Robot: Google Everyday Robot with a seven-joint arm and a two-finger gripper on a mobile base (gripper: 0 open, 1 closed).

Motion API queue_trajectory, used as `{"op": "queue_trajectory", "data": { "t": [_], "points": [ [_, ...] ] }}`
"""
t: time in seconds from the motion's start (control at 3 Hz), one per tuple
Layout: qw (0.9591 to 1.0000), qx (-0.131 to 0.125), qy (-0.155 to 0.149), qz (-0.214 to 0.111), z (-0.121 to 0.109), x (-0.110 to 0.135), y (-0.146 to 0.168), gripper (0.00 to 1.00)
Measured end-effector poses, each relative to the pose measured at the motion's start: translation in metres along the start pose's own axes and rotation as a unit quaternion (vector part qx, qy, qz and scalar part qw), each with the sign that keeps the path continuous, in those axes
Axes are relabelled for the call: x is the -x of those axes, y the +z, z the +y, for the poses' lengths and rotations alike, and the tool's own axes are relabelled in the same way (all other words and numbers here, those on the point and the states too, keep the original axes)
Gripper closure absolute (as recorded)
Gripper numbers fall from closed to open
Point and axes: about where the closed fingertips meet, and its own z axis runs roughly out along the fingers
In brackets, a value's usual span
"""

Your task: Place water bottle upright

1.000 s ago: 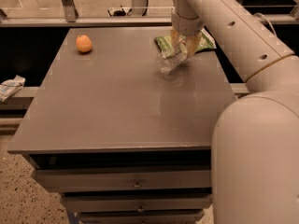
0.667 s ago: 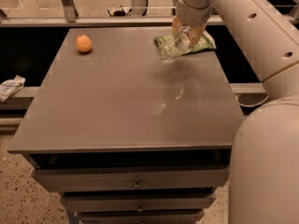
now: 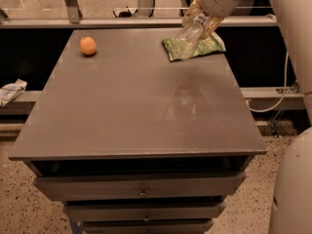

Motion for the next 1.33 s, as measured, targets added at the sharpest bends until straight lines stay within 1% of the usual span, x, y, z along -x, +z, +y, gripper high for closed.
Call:
{"op": "queue_trajectory", "data": {
  "t": [0.33,0.67,1.0,1.33],
  "points": [
    [0.9957,-0.061,-0.069,-0.014,-0.004,0.0,-0.018,1.0],
    [0.9843,-0.095,-0.148,0.018,-0.002,-0.005,-0.042,1.0],
    [0.9644,-0.117,-0.232,0.05,-0.001,0.003,-0.039,1.0],
    [0.9479,-0.132,-0.278,0.082,0.0,0.003,-0.034,1.0]
  ]
}}
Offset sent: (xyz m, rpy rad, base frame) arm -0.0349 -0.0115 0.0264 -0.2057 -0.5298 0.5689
